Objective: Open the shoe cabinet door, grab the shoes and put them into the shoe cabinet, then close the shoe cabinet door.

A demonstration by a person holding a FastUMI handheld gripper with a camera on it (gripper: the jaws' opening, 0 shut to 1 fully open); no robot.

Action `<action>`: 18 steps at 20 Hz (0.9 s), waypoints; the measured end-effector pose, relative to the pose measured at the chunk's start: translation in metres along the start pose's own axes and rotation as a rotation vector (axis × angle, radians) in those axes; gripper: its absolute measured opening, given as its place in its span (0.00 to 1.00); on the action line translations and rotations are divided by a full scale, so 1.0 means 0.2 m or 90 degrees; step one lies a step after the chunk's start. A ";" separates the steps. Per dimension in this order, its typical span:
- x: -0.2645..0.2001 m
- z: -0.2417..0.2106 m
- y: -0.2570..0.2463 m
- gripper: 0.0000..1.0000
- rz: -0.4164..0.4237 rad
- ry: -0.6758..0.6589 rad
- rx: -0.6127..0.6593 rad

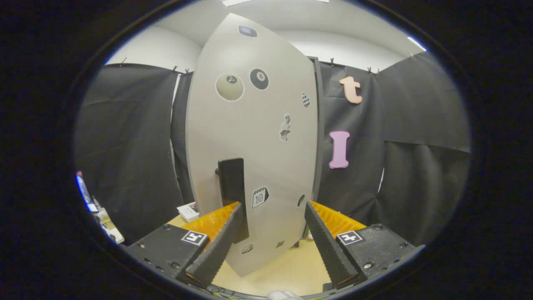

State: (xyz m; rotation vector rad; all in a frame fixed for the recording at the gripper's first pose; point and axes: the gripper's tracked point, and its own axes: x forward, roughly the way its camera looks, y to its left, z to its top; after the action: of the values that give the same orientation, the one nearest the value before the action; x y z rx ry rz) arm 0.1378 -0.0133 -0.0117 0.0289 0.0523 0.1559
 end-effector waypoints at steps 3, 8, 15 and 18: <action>-0.01 0.05 0.05 1.00 -0.017 -0.022 -0.015; -0.07 0.04 0.10 1.00 -0.037 -0.018 -0.003; -0.22 0.09 0.10 1.00 -0.068 -0.026 -0.002; -0.32 0.15 0.08 1.00 -0.085 -0.037 -0.003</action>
State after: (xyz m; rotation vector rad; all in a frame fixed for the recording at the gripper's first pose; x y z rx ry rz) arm 0.0743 -0.0074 0.0222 0.0252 -0.0048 0.0217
